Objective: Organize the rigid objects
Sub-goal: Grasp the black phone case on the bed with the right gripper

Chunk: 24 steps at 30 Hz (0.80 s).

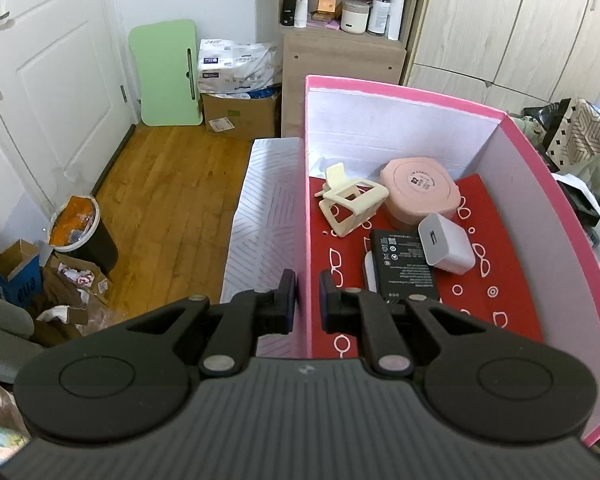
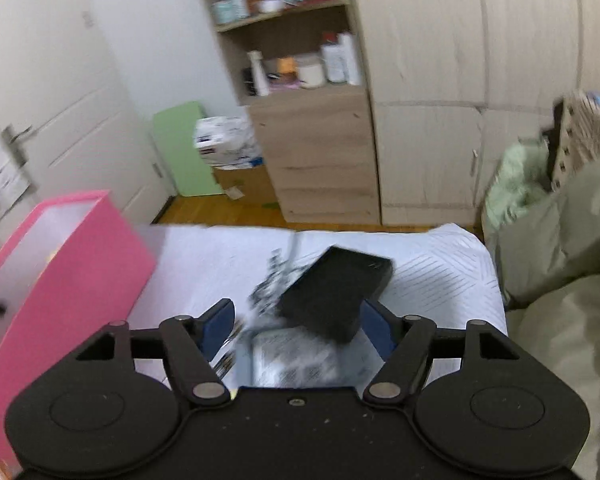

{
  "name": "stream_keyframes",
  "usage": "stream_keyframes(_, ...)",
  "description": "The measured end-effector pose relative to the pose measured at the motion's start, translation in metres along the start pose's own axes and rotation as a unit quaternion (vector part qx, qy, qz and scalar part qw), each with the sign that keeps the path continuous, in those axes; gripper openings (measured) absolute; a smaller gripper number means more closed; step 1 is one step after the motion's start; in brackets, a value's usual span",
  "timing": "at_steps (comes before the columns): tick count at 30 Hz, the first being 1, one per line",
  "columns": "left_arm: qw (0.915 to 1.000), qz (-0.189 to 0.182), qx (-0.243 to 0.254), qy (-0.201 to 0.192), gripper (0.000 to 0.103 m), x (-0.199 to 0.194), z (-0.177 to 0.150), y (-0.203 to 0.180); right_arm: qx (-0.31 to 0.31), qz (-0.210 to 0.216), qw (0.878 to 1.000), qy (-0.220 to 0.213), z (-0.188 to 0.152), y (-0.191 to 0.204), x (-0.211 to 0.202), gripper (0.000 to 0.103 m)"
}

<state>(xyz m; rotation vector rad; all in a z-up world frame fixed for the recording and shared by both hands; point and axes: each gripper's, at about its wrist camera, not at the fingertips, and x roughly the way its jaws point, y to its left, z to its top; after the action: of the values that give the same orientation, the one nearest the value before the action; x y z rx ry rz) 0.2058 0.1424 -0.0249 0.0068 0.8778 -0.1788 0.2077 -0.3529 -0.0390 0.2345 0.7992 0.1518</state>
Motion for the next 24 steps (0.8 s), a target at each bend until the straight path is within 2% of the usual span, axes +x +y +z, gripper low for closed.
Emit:
stream_keyframes(1,1.0000,-0.001,-0.001,-0.001,0.011,0.000,0.000,0.000,0.015,0.007,1.000,0.010,0.004,-0.008,0.009,0.075)
stream_keyframes(4,0.9999,-0.006,-0.010,-0.002,0.011,0.000,0.001,0.003,0.071,-0.011,0.997,0.036,0.012,-0.027,0.037,0.075)
stream_keyframes(8,0.9997,-0.015,-0.019,-0.003,0.011,0.000,-0.001,0.007,0.113,0.023,0.992,0.044,0.013,-0.031,0.052,0.076)
stream_keyframes(12,0.9996,-0.015,-0.023,-0.003,0.011,0.001,-0.001,0.007,0.094,0.005,0.994,0.049,0.015,-0.018,0.063,0.081)
stream_keyframes(19,0.9995,-0.018,-0.027,-0.003,0.011,0.001,-0.001,0.006,0.021,-0.065,0.995,0.074,0.015,0.005,0.088,0.086)
stream_keyframes(22,0.9995,-0.017,-0.027,-0.002,0.011,0.001,-0.001,0.007,-0.007,-0.089,0.994,0.064,0.013,0.012,0.092,0.083)
stream_keyframes(24,0.9995,-0.016,-0.026,-0.003,0.011,0.001,-0.001,0.007,-0.010,-0.089,0.994,0.059,0.014,0.012,0.092,0.081)
